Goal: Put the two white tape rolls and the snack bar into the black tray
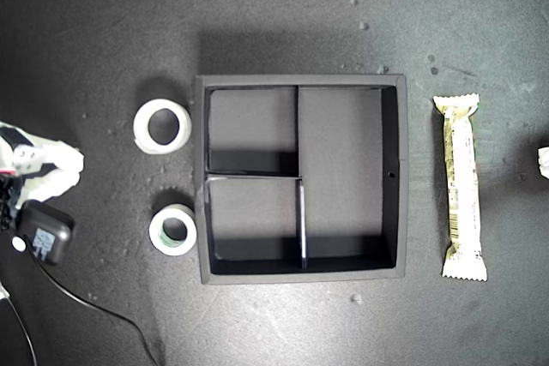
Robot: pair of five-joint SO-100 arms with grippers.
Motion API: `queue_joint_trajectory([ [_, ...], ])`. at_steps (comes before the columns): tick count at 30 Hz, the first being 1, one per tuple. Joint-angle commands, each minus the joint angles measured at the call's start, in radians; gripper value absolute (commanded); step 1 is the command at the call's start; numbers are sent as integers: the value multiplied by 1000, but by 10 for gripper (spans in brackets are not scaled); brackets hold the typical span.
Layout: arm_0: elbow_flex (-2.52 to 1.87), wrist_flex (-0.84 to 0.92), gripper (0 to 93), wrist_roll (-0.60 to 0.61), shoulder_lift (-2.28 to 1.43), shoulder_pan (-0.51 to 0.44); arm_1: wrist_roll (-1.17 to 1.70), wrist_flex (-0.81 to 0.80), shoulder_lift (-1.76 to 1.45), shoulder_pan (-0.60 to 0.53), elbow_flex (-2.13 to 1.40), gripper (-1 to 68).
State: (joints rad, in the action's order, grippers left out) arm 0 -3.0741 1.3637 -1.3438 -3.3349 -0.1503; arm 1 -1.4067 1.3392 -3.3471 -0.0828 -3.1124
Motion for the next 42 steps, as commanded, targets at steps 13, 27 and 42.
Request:
queue_joint_trajectory([
  [13, -64, 32, 2, -46, -51, -11, 29, 2, -5, 81, -12, 24],
  [27, -64, -176, 0, -221, -51, -284, 127, -147, -5, 195, -12, -3],
  [42, 37, -362, 128, 69, -49, -26, 479, -437, 8, 186, 252, 35],
])
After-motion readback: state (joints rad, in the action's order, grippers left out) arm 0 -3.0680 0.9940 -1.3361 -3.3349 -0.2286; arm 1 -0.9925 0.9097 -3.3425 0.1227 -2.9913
